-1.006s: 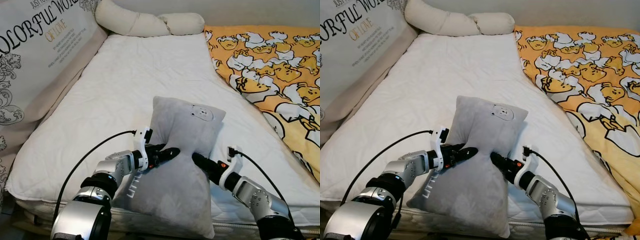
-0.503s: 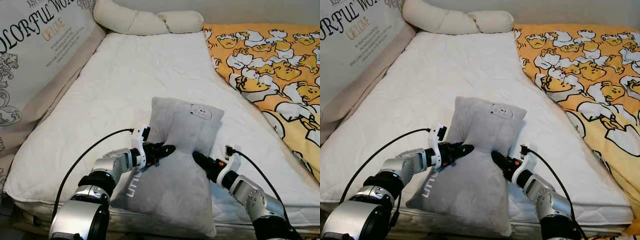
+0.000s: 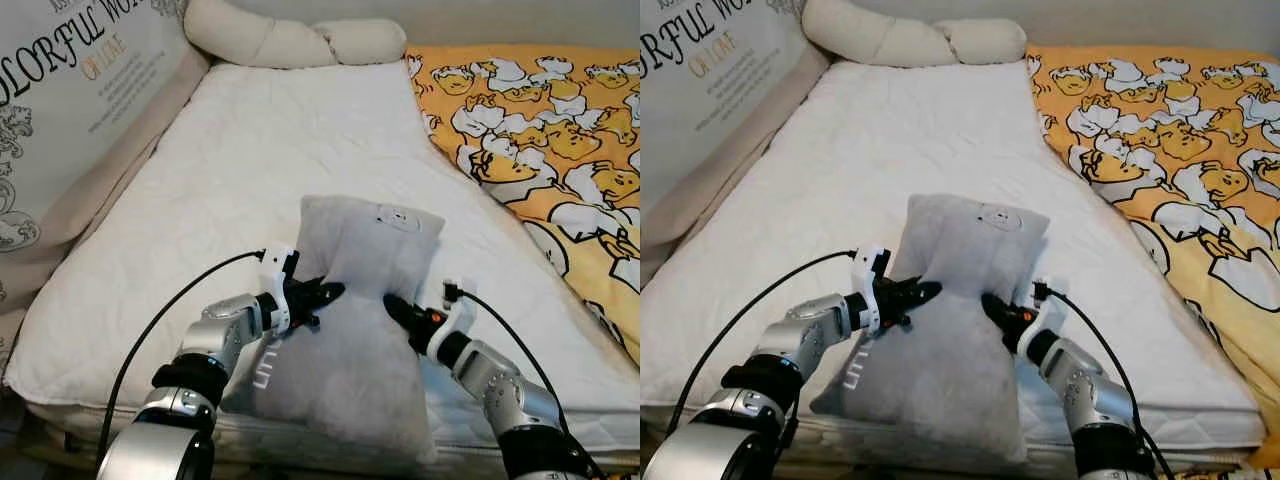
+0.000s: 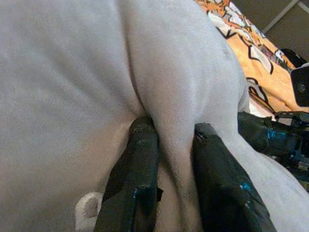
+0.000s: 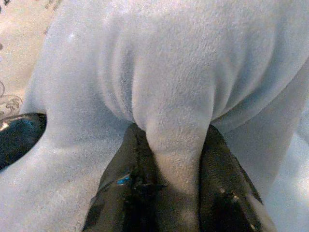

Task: Clean up the room

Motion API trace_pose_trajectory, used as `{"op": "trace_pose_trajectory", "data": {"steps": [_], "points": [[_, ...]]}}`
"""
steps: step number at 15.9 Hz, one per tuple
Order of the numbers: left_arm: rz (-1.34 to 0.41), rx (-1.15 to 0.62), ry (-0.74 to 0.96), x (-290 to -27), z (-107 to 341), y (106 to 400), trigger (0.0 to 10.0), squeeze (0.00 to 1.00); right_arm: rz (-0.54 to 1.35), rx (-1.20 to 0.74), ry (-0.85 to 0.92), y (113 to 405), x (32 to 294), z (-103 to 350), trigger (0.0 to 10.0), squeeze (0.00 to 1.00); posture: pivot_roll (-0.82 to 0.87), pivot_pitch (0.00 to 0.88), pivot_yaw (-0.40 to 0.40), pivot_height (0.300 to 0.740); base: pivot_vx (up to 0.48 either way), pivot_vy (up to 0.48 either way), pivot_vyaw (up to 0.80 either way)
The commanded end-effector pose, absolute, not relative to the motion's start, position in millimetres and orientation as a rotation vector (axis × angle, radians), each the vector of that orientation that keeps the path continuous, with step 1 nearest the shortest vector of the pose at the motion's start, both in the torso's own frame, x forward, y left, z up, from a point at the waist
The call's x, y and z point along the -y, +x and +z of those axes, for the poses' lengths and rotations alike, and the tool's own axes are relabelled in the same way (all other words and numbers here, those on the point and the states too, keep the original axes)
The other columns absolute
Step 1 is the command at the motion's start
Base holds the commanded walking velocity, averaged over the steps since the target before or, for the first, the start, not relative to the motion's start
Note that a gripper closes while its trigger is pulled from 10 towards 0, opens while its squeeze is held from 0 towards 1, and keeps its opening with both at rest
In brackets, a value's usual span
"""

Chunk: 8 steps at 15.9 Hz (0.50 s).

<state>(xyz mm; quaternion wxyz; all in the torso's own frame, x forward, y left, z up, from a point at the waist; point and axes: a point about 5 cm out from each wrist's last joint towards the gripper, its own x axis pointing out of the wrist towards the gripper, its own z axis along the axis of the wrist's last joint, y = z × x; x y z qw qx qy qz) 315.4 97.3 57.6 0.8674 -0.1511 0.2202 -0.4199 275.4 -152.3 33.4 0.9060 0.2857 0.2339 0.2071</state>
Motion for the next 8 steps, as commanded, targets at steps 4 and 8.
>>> {"op": "trace_pose_trajectory", "data": {"steps": [4, 8], "points": [[-0.903, -0.323, -0.346, -82.8, 87.6, 324.4, 0.0, 0.00, 0.464, -0.292, 0.536, 300.6, 142.5, 78.6, 0.0, 0.00, -0.10, 0.000, 0.069, 0.740, 0.000, 0.000, 0.00], [-0.921, -0.161, -0.293, -79.0, 123.5, 327.8, 0.0, 0.00, 0.422, -0.145, 0.509, 309.8, 145.7, 113.6, 0.0, 0.00, -0.10, 0.000, 0.079, 0.740, 0.000, 0.000, 0.00]]}}
